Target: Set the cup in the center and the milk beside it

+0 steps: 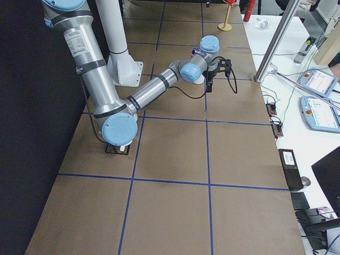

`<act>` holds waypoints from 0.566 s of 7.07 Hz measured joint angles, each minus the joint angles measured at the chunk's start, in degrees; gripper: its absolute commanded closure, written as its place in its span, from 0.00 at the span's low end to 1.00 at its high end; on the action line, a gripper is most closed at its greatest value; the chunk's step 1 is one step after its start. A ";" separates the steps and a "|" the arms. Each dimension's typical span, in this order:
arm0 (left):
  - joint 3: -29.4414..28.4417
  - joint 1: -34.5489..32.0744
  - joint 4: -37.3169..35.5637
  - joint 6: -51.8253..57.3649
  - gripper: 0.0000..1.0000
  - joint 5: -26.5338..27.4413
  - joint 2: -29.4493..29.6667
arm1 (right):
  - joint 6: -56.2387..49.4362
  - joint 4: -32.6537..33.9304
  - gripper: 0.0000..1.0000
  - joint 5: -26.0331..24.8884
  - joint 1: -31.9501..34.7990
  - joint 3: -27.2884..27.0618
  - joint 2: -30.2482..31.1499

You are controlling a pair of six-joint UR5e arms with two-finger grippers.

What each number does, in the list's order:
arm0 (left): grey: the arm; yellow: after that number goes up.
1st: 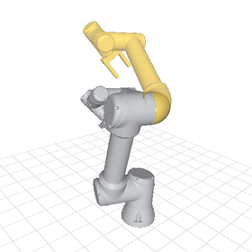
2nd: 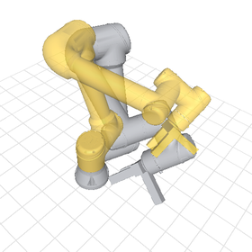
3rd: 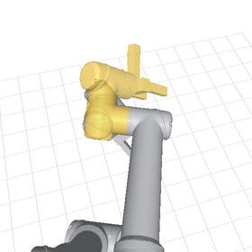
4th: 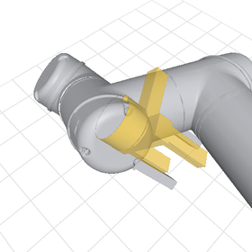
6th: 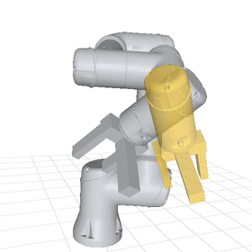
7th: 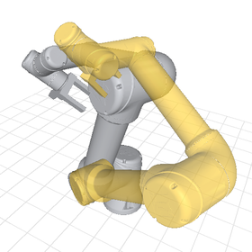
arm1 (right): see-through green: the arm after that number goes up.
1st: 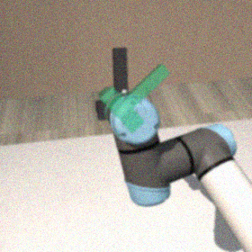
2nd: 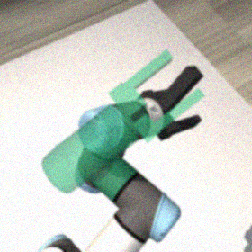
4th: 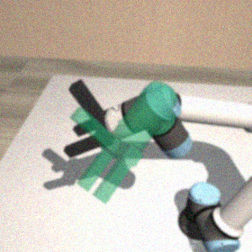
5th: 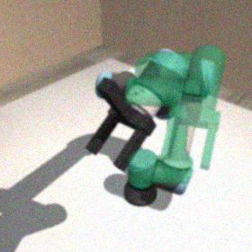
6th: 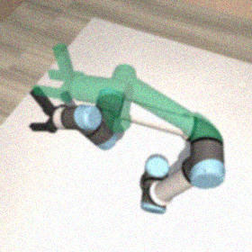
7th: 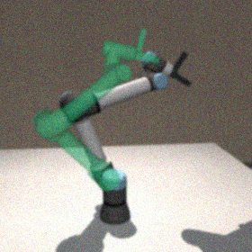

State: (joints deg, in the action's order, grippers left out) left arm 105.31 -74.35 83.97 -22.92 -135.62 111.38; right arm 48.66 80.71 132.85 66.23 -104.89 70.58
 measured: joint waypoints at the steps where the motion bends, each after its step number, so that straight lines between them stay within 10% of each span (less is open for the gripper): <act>1: -3.00 -3.85 0.00 10.22 0.00 0.02 -2.82 | -11.77 4.68 0.00 1.89 5.71 -0.20 2.76; 4: -17.55 -16.09 0.07 37.53 0.00 0.19 -6.66 | -50.27 26.50 0.00 3.09 19.84 -0.45 10.11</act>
State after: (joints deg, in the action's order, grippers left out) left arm 87.76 -90.44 84.04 14.61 -135.43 104.72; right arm -1.61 107.21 135.94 86.07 -105.34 80.69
